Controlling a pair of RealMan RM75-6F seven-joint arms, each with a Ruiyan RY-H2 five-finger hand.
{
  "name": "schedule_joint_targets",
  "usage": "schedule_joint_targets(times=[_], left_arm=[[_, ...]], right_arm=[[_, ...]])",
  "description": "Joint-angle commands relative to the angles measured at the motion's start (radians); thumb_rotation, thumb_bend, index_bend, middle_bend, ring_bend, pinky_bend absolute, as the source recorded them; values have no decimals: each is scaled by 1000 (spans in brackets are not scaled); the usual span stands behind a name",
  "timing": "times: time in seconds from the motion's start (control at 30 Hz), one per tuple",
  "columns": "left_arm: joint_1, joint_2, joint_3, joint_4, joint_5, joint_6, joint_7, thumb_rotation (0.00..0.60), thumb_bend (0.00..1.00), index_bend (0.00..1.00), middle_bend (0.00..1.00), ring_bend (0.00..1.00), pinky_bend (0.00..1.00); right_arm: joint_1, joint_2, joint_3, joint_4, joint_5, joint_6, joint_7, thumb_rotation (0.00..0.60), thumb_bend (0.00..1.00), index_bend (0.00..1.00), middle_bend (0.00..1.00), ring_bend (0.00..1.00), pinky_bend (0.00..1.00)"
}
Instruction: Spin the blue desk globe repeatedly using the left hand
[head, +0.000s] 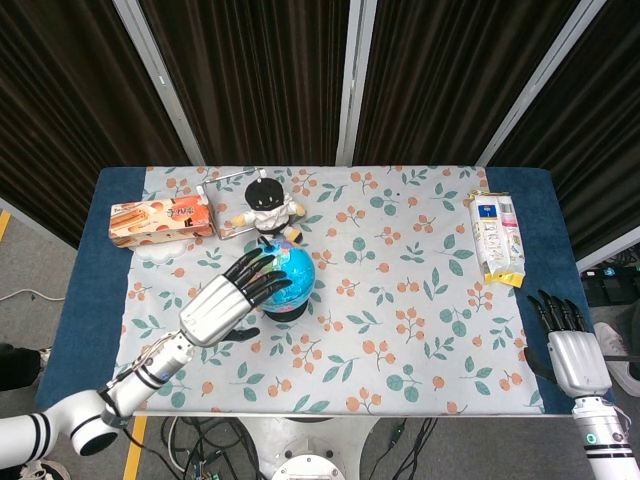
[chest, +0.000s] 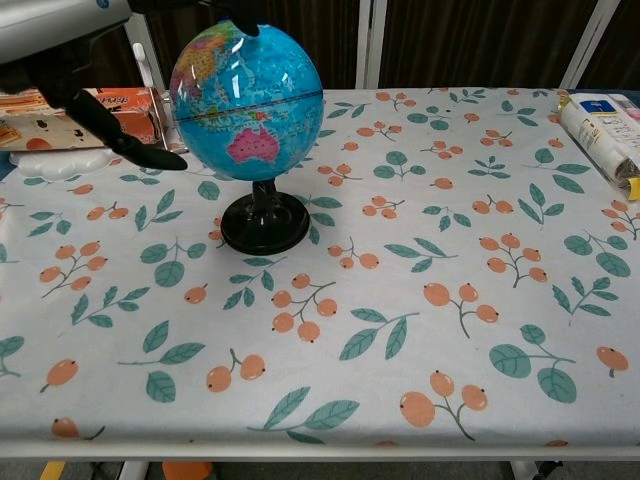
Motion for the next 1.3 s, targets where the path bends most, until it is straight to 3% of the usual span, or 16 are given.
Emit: schedule_joint_targets(times=[0.03, 0.47, 0.63, 1.0, 1.3], left_arm=[[4, 1, 5, 2, -5, 3, -1, 600, 46, 157, 176, 20, 21], [57, 42, 44, 2, -15, 52, 0, 600, 46, 157, 191, 20, 21], [102, 56, 68, 29, -70, 59, -21, 600, 46, 157, 228, 20, 21], [136, 74, 40, 47, -67, 136, -46, 600, 46, 157, 223, 20, 22], [61, 55, 2, -5, 23, 109, -4, 600, 46, 157, 216, 20, 22]], right_arm=[[0, 1, 0, -1, 0, 1, -2, 600, 300, 0, 0, 0, 0], [2, 0, 1, -6, -3, 3, -15, 600, 301, 0, 0, 0, 0], [2, 0, 1, -11, -5, 5, -23, 600, 301, 0, 0, 0, 0], [4, 0, 0, -19, -4, 2, -34, 600, 301, 0, 0, 0, 0], [3, 0, 1, -13, -1, 1, -27, 600, 301, 0, 0, 0, 0]])
